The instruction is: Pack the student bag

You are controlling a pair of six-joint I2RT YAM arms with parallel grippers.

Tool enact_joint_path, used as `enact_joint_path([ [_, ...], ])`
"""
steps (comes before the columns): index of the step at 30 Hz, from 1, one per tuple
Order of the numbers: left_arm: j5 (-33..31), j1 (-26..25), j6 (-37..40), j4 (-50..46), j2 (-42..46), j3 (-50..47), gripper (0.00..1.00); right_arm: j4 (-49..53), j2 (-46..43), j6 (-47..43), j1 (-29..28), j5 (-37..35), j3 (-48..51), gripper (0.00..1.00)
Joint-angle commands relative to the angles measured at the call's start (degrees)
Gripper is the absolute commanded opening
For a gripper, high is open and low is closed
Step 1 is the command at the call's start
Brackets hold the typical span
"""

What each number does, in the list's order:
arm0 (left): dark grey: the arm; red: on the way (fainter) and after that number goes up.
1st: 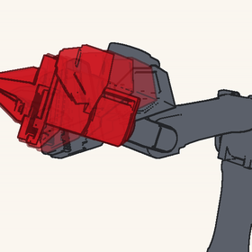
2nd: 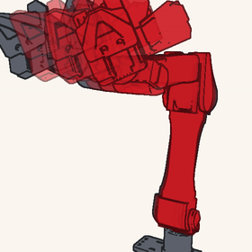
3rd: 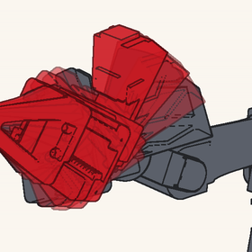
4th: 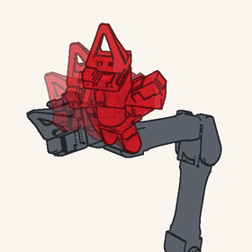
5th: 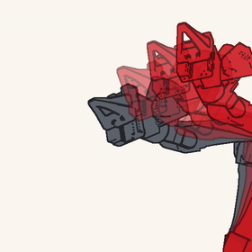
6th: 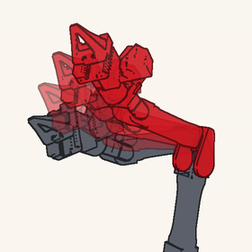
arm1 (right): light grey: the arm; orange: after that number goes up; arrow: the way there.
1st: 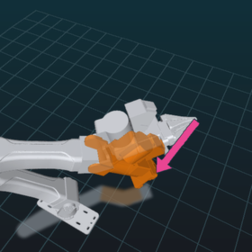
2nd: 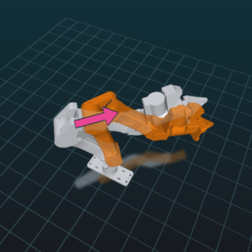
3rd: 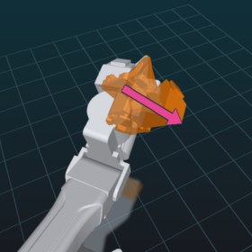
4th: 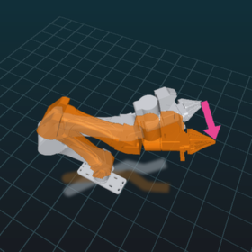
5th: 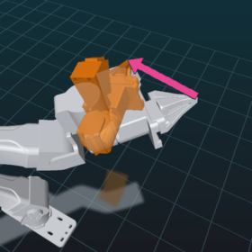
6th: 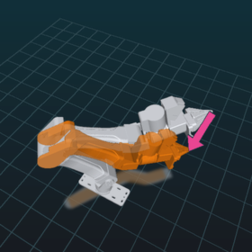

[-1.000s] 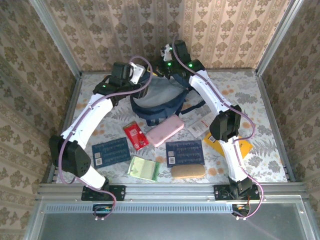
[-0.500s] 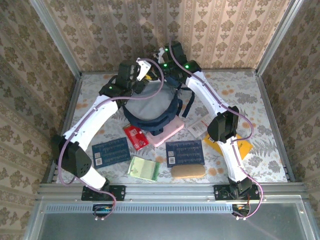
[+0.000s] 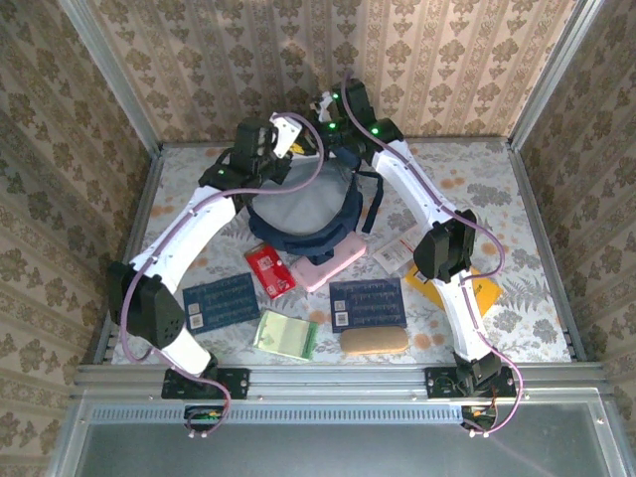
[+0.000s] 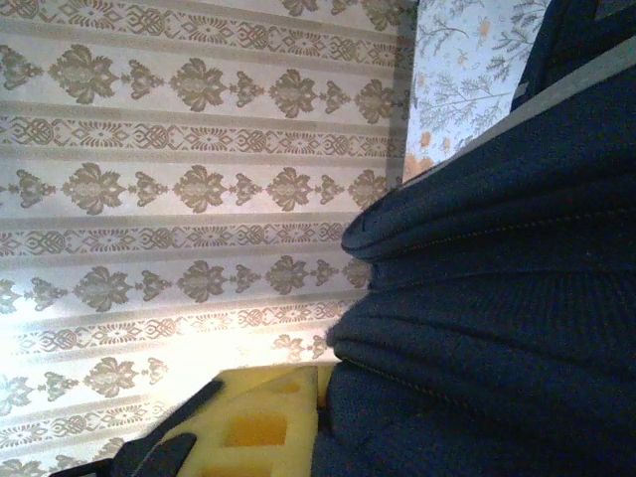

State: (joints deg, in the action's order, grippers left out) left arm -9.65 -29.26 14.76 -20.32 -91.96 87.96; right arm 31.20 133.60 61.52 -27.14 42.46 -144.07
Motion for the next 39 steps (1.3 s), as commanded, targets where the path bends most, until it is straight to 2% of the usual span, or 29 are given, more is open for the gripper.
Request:
enact_joint_path([
  [1,-1.31,2.71,0.96,-4.95,-0.83,-2.61,0.03,-4.73,-2.4,3.13,-0.55,4.93,-3.42,0.03],
  [4,0.54,4.8,-0.01,-5.32,-1.11,-1.39,0.0,-3.69,-2.5,2.66,-0.55,3.87,-3.34,0.14],
  [7,2.14,5.03,-0.8,-5.35,-1.2,-0.29,0.0,0.01,-2.8,0.73,-0.55,1.32,-3.49,0.34],
  [9,3.12,5.17,-1.34,-5.24,-0.95,-0.02,0.0,5.93,-3.76,-1.7,-0.4,-3.58,-3.51,0.45],
  [13,5.43,5.43,-2.89,-4.8,-0.09,-0.24,0.0,12.68,-6.2,-4.32,-0.29,-14.15,-1.32,0.57],
  [16,7.63,5.61,-4.25,-4.08,0.68,-0.85,0.0,7.29,-10.65,-0.86,0.15,-17.63,8.9,0.62],
  [20,10.82,5.61,-5.66,-3.42,1.48,-1.58,0.0,-10.4,-17.46,9.13,1.91,-18.95,28.21,0.63],
  [23,13.08,5.51,-5.65,-3.06,1.7,-2.02,0.0,-20.9,-18.72,15.0,3.73,-17.77,35.31,0.59],
  [26,15.42,5.35,-5.04,-4.1,1.11,-1.21,0.0,-24.77,-17.29,18.47,4.61,-16.1,35.71,0.5],
  [28,16.87,4.91,-4.42,-5.44,0.73,-0.12,0.0,-23.69,-16.3,17.99,4.54,-15.93,34.62,0.43],
  [29,17.03,4.67,-3.96,-5.85,0.65,0.16,0.0,-23.8,-15.99,17.94,4.55,-15.6,34.47,0.38],
  [33,16.04,3.98,-2.7,-7.65,0.39,1.04,0.0,-27.28,-15.72,19.81,4.9,-14.05,36.5,0.09],
  [34,15.73,3.88,-2.62,-7.93,0.3,1.22,0.04,-27.8,-15.82,19.96,4.9,-13.73,36.68,0.03],
  [35,15.49,3.76,-2.48,-8.19,0.14,1.25,0.06,-27.86,-15.93,19.92,4.9,-13.47,36.75,0.0],
  [39,12.87,3.47,-1.58,-9.58,-1.35,2.42,0.12,-28.91,-16.51,19.87,4.82,-11.97,37.32,0.0],
])
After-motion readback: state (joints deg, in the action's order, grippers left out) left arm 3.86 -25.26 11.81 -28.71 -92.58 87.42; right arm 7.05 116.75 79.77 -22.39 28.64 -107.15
